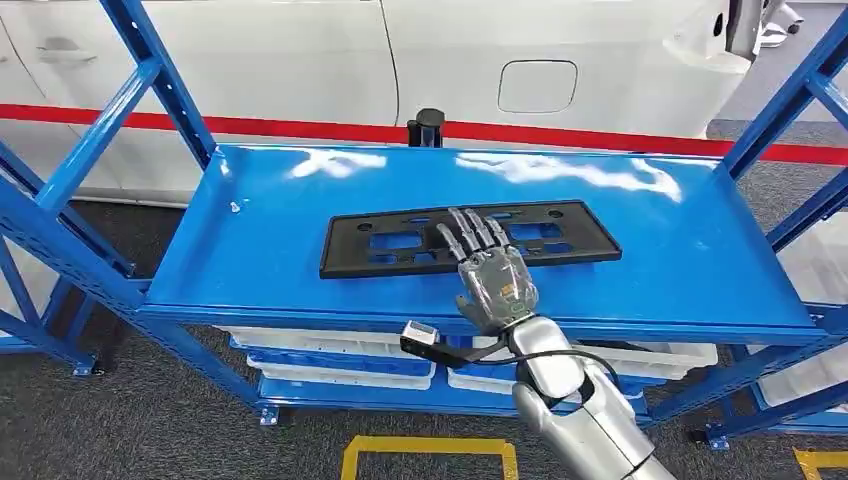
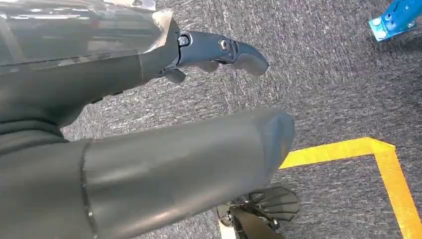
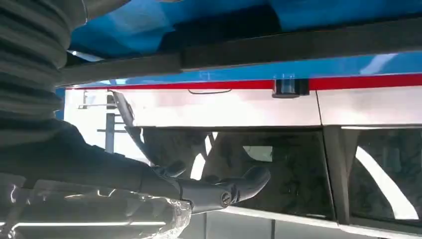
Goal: Take the parts from the cabinet and place them on the table.
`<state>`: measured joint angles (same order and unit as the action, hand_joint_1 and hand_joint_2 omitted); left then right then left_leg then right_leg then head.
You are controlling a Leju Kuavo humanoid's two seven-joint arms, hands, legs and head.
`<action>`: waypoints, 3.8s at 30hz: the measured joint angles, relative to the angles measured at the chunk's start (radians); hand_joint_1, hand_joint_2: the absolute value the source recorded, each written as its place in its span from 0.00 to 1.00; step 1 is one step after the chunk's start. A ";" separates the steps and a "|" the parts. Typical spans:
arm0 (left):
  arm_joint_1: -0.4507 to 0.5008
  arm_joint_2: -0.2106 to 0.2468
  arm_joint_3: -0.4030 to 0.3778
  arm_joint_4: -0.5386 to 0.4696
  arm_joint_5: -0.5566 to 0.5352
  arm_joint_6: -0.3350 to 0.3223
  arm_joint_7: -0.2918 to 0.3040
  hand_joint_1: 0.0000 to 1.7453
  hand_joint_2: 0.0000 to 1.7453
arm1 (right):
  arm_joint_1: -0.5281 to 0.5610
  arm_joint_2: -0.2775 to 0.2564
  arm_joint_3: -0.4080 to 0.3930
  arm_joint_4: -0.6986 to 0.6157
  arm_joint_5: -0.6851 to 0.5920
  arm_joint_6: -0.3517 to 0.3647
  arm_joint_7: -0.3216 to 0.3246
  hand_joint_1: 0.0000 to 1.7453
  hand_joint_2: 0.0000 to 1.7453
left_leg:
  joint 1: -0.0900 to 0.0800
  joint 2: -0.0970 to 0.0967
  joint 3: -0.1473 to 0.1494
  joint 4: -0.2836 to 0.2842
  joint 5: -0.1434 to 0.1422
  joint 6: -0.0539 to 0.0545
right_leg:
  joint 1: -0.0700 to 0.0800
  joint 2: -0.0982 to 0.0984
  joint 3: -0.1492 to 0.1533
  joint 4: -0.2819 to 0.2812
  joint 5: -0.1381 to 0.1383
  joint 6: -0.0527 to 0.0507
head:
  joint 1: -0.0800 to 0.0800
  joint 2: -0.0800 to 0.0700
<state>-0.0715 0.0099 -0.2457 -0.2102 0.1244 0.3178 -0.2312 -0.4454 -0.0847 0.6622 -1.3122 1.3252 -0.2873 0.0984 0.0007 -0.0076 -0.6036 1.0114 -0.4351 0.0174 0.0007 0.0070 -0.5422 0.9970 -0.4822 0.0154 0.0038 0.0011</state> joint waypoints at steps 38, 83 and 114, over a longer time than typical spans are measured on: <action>-0.008 -0.002 0.000 -0.001 0.038 0.008 -0.028 0.00 0.00 | -0.431 0.188 0.114 0.645 0.109 0.374 0.162 0.08 1.00 | 0.001 0.000 0.010 0.000 -0.002 -0.002 | 0.000 0.000 0.002 0.000 -0.003 0.002 | 0.000 0.000; -0.009 0.001 0.018 -0.001 0.053 0.012 -0.077 0.00 0.00 | -0.411 0.153 0.182 0.540 0.044 0.399 0.155 1.00 1.00 | 0.001 0.000 0.006 0.000 -0.001 -0.001 | 0.000 0.000 0.005 0.000 -0.002 0.002 | 0.000 0.000; 0.005 -0.006 0.013 0.000 0.019 0.093 -0.053 0.00 1.00 | -0.063 -0.048 -0.149 -0.357 -1.002 -0.195 -0.386 1.00 1.00 | 0.001 -0.001 0.003 0.000 -0.001 -0.001 | 0.000 -0.001 0.003 0.000 -0.002 0.003 | 0.000 0.000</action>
<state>-0.0670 0.0042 -0.2327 -0.2102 0.1438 0.4108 -0.2846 -0.5085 -0.1324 0.5135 -1.6695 0.3229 -0.4818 -0.2878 0.0014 -0.0088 -0.6009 1.0118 -0.4365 0.0162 0.0003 0.0055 -0.5392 0.9966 -0.4844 0.0181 0.0034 0.0011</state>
